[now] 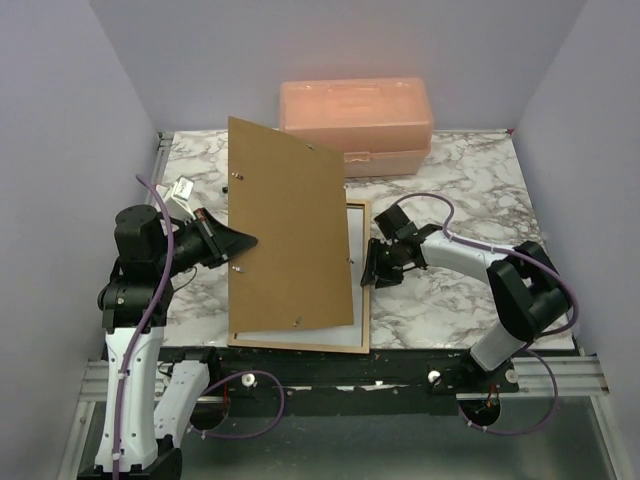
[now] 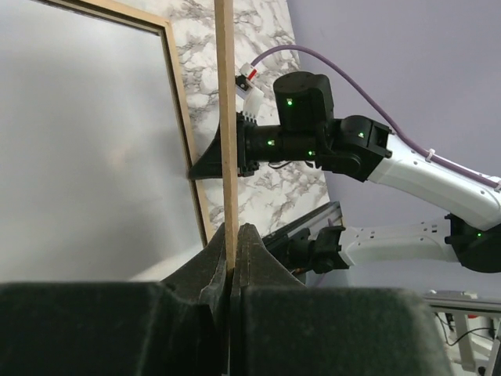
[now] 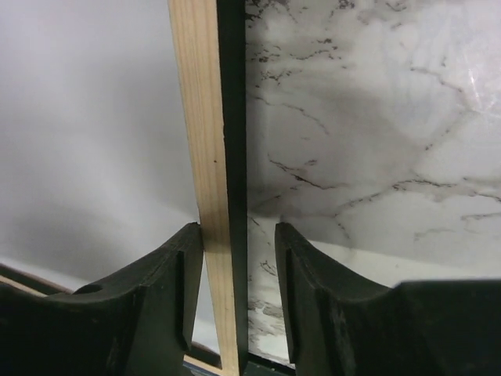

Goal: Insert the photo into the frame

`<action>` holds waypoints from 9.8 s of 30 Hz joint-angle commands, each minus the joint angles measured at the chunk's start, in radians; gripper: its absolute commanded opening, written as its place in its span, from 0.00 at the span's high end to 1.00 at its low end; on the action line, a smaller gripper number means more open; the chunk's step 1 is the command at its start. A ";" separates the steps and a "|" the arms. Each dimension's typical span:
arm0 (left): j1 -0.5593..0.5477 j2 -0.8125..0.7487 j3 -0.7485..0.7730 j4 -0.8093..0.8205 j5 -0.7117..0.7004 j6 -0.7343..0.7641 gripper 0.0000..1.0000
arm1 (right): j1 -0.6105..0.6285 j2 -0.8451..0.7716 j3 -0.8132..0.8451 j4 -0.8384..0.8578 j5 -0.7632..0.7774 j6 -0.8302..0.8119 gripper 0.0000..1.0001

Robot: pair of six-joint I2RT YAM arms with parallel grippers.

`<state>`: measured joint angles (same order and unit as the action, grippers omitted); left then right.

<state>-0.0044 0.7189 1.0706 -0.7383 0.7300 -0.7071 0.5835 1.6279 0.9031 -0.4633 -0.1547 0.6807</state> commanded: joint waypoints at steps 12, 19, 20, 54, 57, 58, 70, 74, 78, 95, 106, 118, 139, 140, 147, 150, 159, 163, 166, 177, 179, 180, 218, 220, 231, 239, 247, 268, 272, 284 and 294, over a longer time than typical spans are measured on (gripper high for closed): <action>0.024 -0.043 -0.079 0.153 0.108 -0.092 1.00 | -0.001 0.001 -0.007 -0.118 0.259 -0.063 0.81; 0.024 -0.039 -0.100 0.162 0.133 -0.083 1.00 | -0.049 -0.040 0.011 -0.201 0.373 -0.127 0.76; 0.024 -0.037 -0.098 0.154 0.132 -0.074 1.00 | -0.066 -0.045 0.013 -0.209 0.374 -0.134 0.75; 0.024 -0.127 -0.336 0.508 0.300 -0.358 1.00 | -0.337 -0.420 -0.159 0.283 -0.832 0.026 0.07; 0.024 -0.132 -0.371 0.600 0.330 -0.418 1.00 | -0.336 -0.418 -0.180 0.418 -0.897 0.118 0.09; 0.024 -0.131 -0.379 0.621 0.338 -0.433 1.00 | -0.337 -0.419 -0.187 0.483 -0.916 0.161 0.10; 0.024 -0.148 -0.430 0.714 0.333 -0.493 1.00 | -0.335 -0.461 -0.276 0.998 -1.028 0.544 0.43; 0.024 -0.144 -0.450 0.731 0.332 -0.504 1.00 | -0.335 -0.489 -0.265 1.001 -1.034 0.563 0.55; 0.024 -0.147 -0.466 0.734 0.332 -0.512 1.00 | -0.336 -0.499 -0.269 1.059 -1.029 0.608 0.69; 0.024 -0.120 -0.449 0.637 0.325 -0.412 0.61 | -0.335 -0.448 -0.275 1.077 -1.016 0.571 0.99; 0.024 -0.095 -0.375 0.401 0.215 -0.197 0.04 | -0.337 -0.437 -0.272 1.112 -1.014 0.583 0.99; 0.024 -0.035 -0.177 -0.032 -0.216 0.138 0.02 | -0.336 -0.416 -0.304 1.035 -1.016 0.499 0.99; 0.018 0.046 -0.455 0.162 -0.182 0.095 0.32 | -0.442 -0.265 -0.337 0.901 -1.111 0.288 0.99; 0.008 0.060 -0.470 0.185 -0.188 0.083 0.33 | -0.441 -0.263 -0.336 0.890 -1.111 0.277 0.99; -0.115 0.216 -0.542 0.331 -0.259 0.036 0.36 | -0.448 -0.263 -0.328 0.836 -1.101 0.241 0.99; -0.161 0.292 -0.555 0.390 -0.291 0.019 0.37 | -0.453 -0.261 -0.327 0.792 -1.096 0.220 0.99; -0.209 0.401 -0.597 0.520 -0.333 0.001 0.44 | -0.474 -0.275 -0.326 0.747 -1.084 0.200 0.99; -0.209 0.354 -0.601 0.512 -0.329 0.006 0.35 | -0.480 -0.276 -0.314 0.704 -1.072 0.171 1.00; -0.210 0.297 -0.590 0.487 -0.342 0.005 0.25 | -0.484 -0.274 -0.304 0.656 -1.063 0.138 0.99; -0.206 0.194 -0.516 0.267 -0.523 0.033 0.25 | -0.491 -0.290 -0.303 0.580 -1.047 0.089 0.99; -0.206 0.209 -0.525 0.272 -0.526 0.035 0.28 | -0.493 -0.300 -0.300 0.573 -1.048 0.093 0.99; -0.206 0.221 -0.531 0.281 -0.520 0.036 0.29 | -0.493 -0.306 -0.297 0.568 -1.047 0.093 0.99; -0.370 0.599 -0.513 0.419 -0.544 0.046 0.82 | -0.501 -0.345 -0.238 0.341 -0.976 -0.013 0.99; -0.372 0.580 -0.522 0.418 -0.544 0.048 0.82 | -0.501 -0.344 -0.233 0.333 -0.976 -0.016 1.00; -0.374 0.524 -0.490 0.322 -0.591 0.069 0.75 | -0.500 -0.320 -0.186 0.290 -0.965 -0.045 0.99; -0.373 0.444 -0.471 0.250 -0.611 0.085 0.39 | -0.501 -0.271 -0.135 0.257 -0.973 -0.068 0.99; -0.361 0.515 -0.406 0.269 -0.602 0.095 0.40 | -0.501 -0.234 -0.074 0.201 -0.973 -0.094 0.99; -0.363 0.871 -0.141 0.331 -0.509 0.254 0.68 | -0.506 -0.222 -0.003 0.035 -0.881 -0.180 1.00; -0.373 0.896 -0.108 0.328 -0.499 0.280 0.68 | -0.508 -0.202 0.011 0.026 -0.885 -0.190 0.99; -0.354 0.724 -0.171 0.275 -0.547 0.219 0.37 | -0.507 -0.166 0.017 0.021 -0.924 -0.214 0.99; -0.224 0.724 -0.326 0.433 -0.306 0.160 0.41 | -0.507 -0.147 0.012 0.045 -0.962 -0.212 0.99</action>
<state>-0.2901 1.4204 0.8013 -0.4004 0.2661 -0.5106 0.0772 1.4754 0.8909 -0.4210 -1.0260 0.4774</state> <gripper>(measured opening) 0.600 0.056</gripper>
